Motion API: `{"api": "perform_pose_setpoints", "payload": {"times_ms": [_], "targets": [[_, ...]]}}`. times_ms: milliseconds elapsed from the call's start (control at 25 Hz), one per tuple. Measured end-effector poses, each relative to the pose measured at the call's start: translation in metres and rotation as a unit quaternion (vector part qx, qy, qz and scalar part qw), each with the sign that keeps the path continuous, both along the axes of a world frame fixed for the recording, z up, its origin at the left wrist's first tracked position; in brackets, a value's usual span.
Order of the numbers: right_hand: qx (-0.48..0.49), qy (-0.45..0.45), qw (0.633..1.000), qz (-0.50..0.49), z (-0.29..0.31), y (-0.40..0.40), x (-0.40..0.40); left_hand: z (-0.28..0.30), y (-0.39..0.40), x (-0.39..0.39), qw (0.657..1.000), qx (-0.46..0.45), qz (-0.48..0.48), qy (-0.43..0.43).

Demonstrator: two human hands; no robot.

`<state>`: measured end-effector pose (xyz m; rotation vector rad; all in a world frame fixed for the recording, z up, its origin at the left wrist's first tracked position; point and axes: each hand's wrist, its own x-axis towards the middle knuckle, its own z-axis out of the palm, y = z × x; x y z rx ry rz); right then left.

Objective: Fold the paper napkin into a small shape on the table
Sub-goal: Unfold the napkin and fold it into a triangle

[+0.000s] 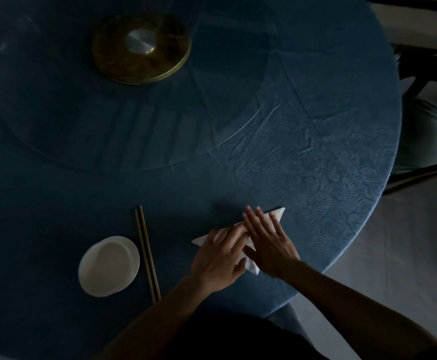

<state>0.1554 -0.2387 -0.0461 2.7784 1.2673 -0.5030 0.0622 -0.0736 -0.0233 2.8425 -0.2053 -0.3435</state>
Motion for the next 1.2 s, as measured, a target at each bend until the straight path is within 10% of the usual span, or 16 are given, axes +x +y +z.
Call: {"api": "perform_pose_setpoints", "payload": {"times_ms": [920,1200], "targets": [[-0.012,0.035,0.999,-0.009,0.004,-0.009,0.012,-0.007,0.045,-0.041,0.989,0.04,0.145,-0.015],[0.037,0.033,0.998,-0.043,0.031,0.007,0.05,0.008,0.031,0.016,0.963,0.008,0.25,0.098]]}}
